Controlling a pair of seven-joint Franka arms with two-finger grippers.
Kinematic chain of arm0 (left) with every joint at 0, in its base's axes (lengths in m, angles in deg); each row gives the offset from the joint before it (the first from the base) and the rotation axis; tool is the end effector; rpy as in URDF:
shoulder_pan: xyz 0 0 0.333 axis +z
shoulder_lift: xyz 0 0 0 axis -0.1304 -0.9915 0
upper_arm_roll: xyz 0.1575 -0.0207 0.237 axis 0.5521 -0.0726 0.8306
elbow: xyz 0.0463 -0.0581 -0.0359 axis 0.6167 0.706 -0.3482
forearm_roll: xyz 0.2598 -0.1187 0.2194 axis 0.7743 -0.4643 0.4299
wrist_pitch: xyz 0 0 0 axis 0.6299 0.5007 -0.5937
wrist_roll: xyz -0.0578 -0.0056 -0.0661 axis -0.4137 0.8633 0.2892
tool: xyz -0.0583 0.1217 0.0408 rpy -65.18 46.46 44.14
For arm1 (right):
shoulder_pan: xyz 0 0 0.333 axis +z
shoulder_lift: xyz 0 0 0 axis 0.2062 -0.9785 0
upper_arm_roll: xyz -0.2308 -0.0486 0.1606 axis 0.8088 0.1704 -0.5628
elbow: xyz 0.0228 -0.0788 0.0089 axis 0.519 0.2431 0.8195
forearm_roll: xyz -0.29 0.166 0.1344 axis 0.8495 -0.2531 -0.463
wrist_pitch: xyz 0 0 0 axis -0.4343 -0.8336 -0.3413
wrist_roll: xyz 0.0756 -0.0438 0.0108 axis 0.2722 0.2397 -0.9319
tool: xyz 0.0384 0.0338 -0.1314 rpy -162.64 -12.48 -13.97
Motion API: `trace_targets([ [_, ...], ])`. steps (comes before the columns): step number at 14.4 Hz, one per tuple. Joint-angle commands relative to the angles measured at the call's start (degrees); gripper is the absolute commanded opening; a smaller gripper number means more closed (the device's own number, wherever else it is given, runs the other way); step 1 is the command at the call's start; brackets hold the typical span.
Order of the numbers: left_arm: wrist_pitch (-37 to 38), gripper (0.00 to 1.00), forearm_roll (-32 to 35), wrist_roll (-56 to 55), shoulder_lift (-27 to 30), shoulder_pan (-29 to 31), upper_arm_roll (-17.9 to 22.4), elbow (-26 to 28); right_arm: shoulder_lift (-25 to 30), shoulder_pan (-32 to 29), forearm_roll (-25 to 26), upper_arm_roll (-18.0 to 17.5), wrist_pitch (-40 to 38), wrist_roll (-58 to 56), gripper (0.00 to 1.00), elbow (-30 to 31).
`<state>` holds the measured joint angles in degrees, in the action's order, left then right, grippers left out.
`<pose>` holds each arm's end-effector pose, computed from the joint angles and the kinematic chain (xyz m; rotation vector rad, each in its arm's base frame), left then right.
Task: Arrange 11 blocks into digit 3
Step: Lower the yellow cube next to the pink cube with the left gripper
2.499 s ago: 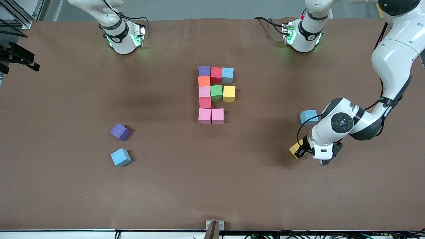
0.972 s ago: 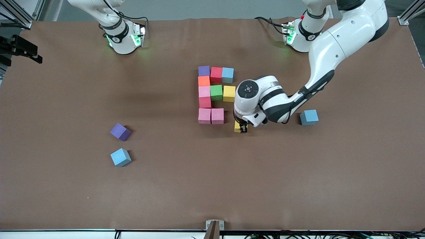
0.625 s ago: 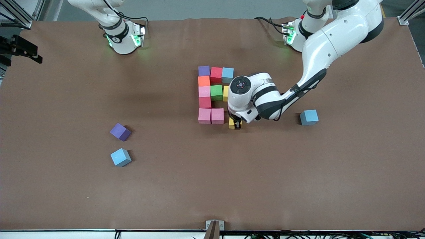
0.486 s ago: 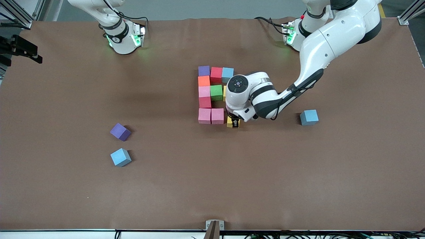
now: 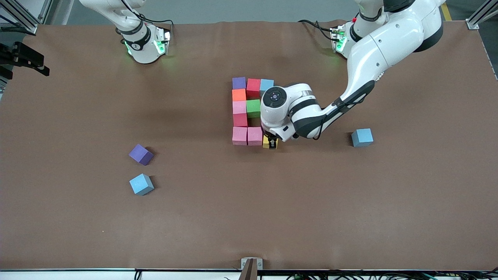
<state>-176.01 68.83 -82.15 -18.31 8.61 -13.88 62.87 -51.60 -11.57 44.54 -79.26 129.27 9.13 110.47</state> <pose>0.4521 -0.4214 0.1737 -2.2109 -2.2112 -0.0414 0.4706 -0.0237 0.6115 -3.1174 -0.1323 0.1287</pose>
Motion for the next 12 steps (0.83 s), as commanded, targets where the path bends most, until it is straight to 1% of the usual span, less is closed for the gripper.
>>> trace_targets([
  [1,-0.74,0.31,1.46,-15.92,-0.85,-3.14,2.05,-0.13,0.95,0.46,0.23,0.38,1.5,-0.43,1.0,0.73],
  [6,-0.74,0.31,0.4,-17.42,-0.76,-3.58,2.05,-0.13,1.04,0.73,-0.03,0.29,1.5,-0.08,1.0,0.73],
  [8,-0.74,0.32,0.49,-17.51,-0.76,-3.67,2.05,-0.13,1.04,0.55,-1.26,0.38,1.06,-0.17,1.0,0.73],
  [12,-0.74,0.31,-0.39,-17.59,-0.76,-4.02,2.05,-0.13,1.04,0.55,-1.27,0.38,0.97,0.53,1.0,0.73],
])
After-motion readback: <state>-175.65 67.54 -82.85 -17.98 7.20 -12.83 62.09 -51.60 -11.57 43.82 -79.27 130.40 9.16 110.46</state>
